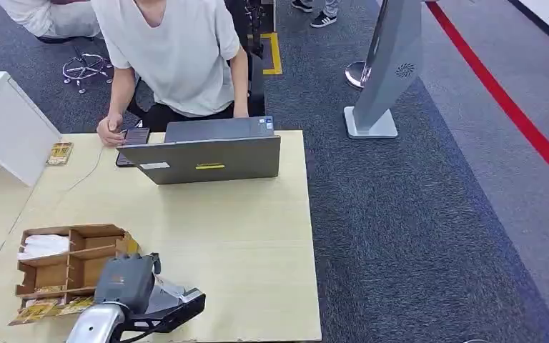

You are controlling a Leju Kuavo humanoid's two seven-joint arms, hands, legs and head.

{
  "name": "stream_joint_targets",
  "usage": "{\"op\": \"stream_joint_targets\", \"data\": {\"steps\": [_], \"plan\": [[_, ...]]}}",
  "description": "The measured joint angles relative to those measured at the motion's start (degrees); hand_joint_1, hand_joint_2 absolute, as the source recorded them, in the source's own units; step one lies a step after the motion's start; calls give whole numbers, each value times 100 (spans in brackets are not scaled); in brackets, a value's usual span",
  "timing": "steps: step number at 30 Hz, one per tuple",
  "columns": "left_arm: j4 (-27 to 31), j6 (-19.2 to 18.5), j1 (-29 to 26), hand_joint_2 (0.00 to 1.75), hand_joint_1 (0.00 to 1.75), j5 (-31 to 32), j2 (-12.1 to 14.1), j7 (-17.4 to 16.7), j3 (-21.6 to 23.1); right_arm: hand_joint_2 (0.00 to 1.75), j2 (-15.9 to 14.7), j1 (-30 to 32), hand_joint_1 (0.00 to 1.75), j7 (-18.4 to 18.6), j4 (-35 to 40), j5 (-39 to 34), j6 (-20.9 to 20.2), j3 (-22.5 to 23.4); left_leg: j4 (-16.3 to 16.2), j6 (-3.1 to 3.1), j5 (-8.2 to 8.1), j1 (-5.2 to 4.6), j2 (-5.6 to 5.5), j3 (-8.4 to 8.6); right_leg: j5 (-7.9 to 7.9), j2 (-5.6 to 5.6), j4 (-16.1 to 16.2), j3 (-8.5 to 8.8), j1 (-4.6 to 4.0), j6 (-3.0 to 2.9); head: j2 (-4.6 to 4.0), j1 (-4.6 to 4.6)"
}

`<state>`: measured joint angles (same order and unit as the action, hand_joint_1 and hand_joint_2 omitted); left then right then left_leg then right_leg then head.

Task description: Pass the card to the sensor for recognition and then transmit it.

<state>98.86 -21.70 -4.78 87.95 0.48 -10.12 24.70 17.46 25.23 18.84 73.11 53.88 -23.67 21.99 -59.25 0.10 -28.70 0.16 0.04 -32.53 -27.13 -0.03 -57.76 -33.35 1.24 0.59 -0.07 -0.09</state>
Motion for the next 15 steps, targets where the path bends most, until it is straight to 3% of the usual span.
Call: {"op": "stream_joint_targets", "data": {"steps": [6,10,11,15], "plan": [[-109,44,-7,175,175,0,2,-33,-46,0,0,-49,0,-59,-50,107,-35,101,0,0,0,0,0,0,0,0,0,0,0,0,0,0],[-87,534,3,175,175,0,9,4,-46,0,0,-36,0,-90,-59,19,20,111,0,0,1,0,0,2,0,0,0,0,0,0,0,0],[-46,741,-1,175,175,0,11,6,-46,0,0,-20,0,-85,-59,-43,31,109,0,0,1,1,0,2,0,0,0,-1,-1,0,0,0],[407,2182,102,175,175,0,98,57,-26,0,0,193,0,18,37,-313,105,-77,0,0,1,1,-2,0,0,-3,-1,-1,-1,0,0,0]]}}
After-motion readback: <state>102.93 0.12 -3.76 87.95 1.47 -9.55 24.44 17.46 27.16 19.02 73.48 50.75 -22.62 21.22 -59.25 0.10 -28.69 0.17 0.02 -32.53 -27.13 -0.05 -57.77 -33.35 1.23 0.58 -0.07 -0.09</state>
